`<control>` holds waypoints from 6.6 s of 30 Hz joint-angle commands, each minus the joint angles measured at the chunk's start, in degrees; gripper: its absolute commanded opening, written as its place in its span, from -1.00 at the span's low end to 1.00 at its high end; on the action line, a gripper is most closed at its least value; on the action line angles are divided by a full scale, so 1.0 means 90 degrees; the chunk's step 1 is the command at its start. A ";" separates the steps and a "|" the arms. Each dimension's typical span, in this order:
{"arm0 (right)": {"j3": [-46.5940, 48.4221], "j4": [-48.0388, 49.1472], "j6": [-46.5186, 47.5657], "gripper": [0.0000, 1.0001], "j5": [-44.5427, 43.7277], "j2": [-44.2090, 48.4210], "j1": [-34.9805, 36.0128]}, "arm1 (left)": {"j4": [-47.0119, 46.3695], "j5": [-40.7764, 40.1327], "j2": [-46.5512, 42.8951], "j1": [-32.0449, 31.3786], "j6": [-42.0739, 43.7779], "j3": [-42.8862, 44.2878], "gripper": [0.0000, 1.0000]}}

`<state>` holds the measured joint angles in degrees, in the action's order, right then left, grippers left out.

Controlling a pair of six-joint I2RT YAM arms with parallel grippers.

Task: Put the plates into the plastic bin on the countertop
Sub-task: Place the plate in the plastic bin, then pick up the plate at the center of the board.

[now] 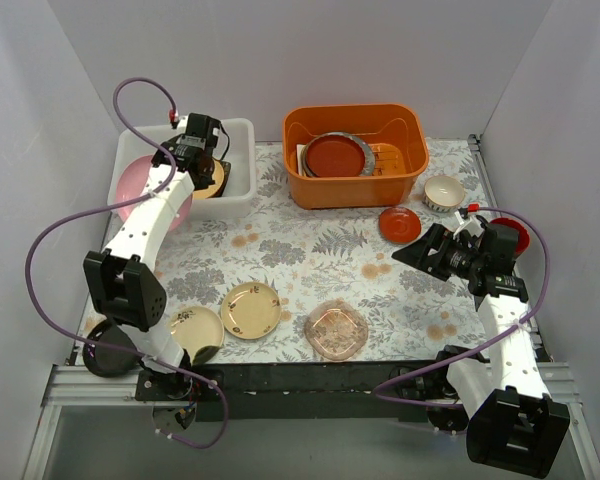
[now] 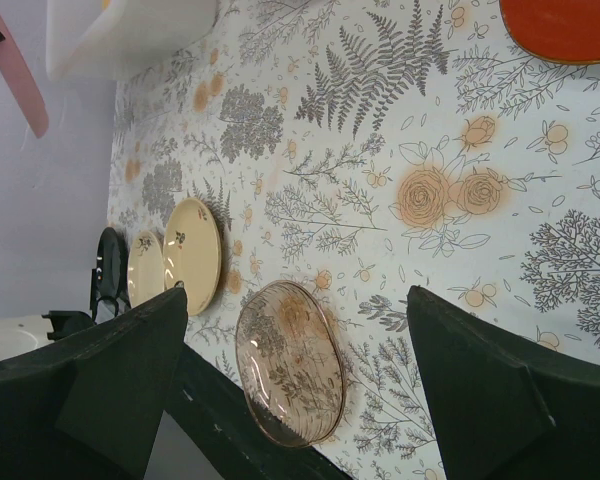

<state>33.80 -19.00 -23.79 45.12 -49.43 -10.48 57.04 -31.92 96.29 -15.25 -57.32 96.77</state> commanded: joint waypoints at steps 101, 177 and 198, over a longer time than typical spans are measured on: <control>-0.0035 -0.0047 0.0309 0.96 -0.0141 0.0023 -0.0027 | -0.1513 0.0382 0.3647 0.0278 0.0705 0.3193 0.39; 0.0169 0.0744 -0.0921 0.94 -0.1859 -0.0317 0.4306 | -0.3037 0.6955 -0.4498 0.0688 -0.2547 -0.6065 0.96; 0.1537 0.2970 -0.1214 0.78 -0.1732 -0.4233 0.5910 | -0.2373 0.6653 -0.5093 0.0688 -0.2469 -0.6270 0.96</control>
<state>43.88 0.82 -33.36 27.31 -83.68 41.01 34.50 27.83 51.51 -9.13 -79.50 40.99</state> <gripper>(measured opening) 0.894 0.982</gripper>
